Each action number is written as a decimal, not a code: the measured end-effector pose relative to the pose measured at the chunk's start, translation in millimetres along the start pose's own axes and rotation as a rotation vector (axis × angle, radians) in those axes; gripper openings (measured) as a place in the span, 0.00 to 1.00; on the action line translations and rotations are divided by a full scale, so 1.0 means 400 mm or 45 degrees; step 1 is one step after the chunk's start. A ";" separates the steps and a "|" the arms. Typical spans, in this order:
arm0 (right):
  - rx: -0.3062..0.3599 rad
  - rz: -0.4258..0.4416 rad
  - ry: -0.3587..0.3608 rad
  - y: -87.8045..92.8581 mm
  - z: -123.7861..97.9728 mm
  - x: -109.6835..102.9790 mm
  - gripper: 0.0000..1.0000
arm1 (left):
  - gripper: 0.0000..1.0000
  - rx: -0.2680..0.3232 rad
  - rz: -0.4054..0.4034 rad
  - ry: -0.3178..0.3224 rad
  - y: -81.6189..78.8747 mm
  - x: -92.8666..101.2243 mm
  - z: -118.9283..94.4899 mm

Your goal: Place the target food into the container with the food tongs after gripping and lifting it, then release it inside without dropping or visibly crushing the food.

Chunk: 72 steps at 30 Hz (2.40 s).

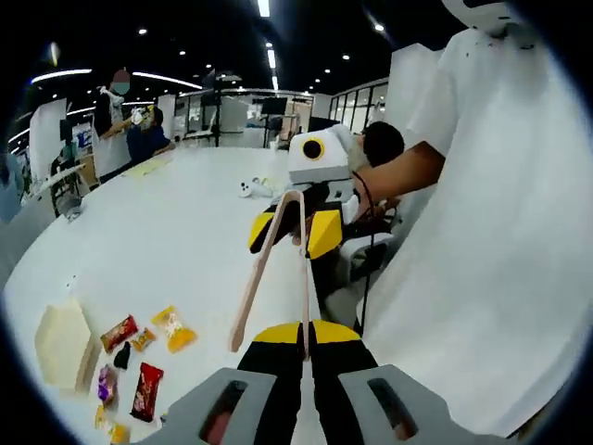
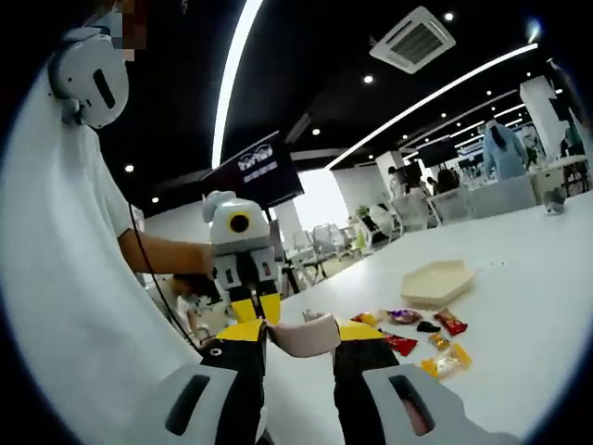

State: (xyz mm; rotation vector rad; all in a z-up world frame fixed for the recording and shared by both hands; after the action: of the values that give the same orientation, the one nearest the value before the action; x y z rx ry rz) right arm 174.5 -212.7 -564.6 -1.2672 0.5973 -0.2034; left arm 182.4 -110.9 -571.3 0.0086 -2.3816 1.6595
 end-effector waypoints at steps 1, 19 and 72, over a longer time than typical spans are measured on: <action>0.001 -0.002 -0.003 0.000 0.002 -0.001 0.27 | 0.00 0.009 -0.007 0.002 0.002 -0.001 0.000; 0.060 0.047 -0.040 -0.014 0.022 -0.004 0.26 | 0.00 0.073 -0.125 0.069 0.006 0.005 0.001; 0.007 0.118 -0.098 0.013 0.034 -0.043 0.28 | 0.00 -0.106 -0.058 0.161 0.003 0.044 0.063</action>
State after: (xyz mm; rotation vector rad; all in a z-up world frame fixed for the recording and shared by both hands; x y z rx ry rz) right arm 166.2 -192.0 -561.9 -1.2335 0.5871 -0.0790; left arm 160.2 -131.3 -577.0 -0.0548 -2.3355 1.4934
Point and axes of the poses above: the point that each gripper's makers call its tool centre point, and the gripper's own axes: z roughly forward along the fingers, x roughly to its right, y roughly out of its underside, the point moved 4 cm from there along -z, roughly backward along the fingers, and after that the axes turned 9 degrees about x, right-handed, at the moved point
